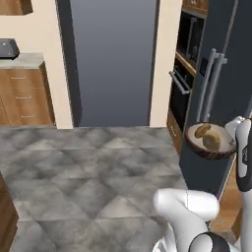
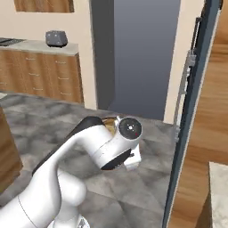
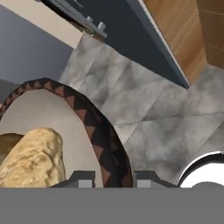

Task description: Pick up the heated bread from the toaster oven and place it in the bowl. Then move the bread bowl to the dining counter.

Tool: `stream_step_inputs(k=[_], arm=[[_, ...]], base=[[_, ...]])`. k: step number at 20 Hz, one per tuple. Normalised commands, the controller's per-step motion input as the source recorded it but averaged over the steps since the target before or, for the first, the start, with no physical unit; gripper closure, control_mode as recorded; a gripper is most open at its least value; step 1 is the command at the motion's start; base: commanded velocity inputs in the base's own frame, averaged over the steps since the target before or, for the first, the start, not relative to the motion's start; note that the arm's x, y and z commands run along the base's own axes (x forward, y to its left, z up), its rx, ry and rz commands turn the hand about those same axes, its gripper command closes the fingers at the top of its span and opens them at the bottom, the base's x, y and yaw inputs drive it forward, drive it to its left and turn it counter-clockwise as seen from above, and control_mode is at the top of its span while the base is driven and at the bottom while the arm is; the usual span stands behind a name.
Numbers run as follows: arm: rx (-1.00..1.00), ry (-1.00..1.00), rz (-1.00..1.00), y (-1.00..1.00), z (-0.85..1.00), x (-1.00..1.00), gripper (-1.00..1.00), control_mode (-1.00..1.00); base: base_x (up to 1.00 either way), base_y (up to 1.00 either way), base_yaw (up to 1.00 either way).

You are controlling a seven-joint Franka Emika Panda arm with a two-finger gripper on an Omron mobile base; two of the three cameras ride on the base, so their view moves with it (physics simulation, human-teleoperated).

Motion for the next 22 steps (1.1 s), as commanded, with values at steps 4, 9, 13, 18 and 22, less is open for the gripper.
stream_step_inputs(k=[4,9,13,18,22], arm=[[0.00,0.00,0.00,0.00,0.00,0.00,1.00,1.00],[0.00,0.00,0.00,0.00,0.00,0.00,1.00,1.00],[0.00,0.00,0.00,0.00,0.00,0.00,1.00,1.00],[0.00,0.00,0.00,0.00,0.00,0.00,1.00,1.00],[0.00,0.00,0.00,0.00,0.00,0.00,1.00,1.00]], base=[[0.00,0.12,1.00],[0.06,0.03,0.98],[0.92,-0.10,0.73],[0.93,-0.15,0.67],[0.16,0.04,0.91]])
